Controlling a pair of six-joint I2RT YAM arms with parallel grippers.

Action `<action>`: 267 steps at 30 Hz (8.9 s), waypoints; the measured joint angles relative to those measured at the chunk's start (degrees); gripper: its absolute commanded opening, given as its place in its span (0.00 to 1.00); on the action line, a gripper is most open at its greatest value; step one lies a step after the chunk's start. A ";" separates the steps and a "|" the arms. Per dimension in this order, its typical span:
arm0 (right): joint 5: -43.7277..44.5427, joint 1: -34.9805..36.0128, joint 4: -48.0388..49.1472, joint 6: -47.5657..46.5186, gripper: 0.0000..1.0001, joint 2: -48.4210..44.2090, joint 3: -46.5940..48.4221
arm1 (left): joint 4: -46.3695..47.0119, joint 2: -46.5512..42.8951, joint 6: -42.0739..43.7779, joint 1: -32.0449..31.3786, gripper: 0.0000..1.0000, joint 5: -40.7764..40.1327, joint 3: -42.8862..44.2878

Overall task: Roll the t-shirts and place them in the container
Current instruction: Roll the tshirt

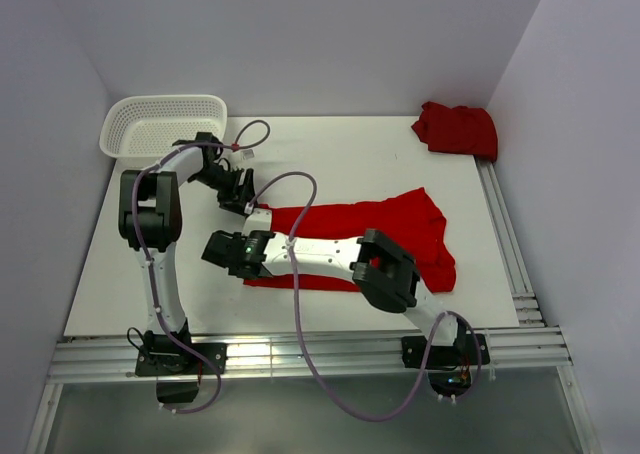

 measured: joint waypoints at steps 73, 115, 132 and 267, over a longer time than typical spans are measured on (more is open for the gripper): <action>-4.50 0.07 18.47 0.33 0.07 -5.27 -19.06 | 2.27 -1.01 -4.07 -5.73 0.02 -16.57 0.74; -13.11 -3.98 64.78 23.67 0.02 -17.07 -54.82 | 1.77 -5.44 -1.20 0.59 0.50 1.31 -10.73; -9.09 -3.67 39.21 16.28 0.48 -15.39 -37.31 | 1.22 -4.46 -6.45 -2.95 0.00 -5.49 -4.57; -20.52 -14.51 74.84 7.89 0.00 -7.34 -46.69 | -6.56 -10.25 -2.08 -2.32 0.59 -4.11 1.88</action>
